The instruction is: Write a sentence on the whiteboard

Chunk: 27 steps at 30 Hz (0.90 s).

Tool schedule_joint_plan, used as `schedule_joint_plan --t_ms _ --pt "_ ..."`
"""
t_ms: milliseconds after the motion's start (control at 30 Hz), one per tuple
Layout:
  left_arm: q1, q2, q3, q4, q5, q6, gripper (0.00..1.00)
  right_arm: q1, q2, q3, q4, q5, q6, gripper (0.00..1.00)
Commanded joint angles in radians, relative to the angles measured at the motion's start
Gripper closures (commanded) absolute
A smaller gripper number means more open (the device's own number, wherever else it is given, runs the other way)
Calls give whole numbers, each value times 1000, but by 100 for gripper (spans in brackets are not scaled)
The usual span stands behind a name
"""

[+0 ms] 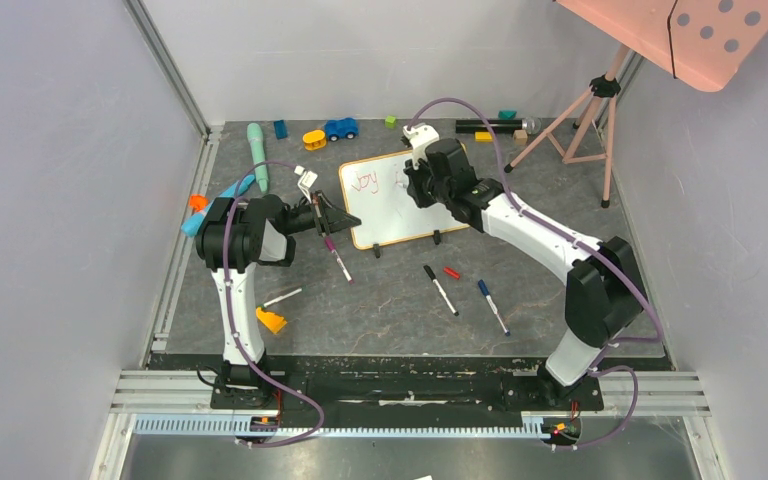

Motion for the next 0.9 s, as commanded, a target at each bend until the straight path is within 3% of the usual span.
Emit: schedule_joint_plan --t_ms 0,867 --pt "-24 38 -17 44 126 47 98 -8 -70 24 16 -34 -18 100" --pt "-25 38 -16 44 127 46 98 -32 15 141 -25 36 -12 100"
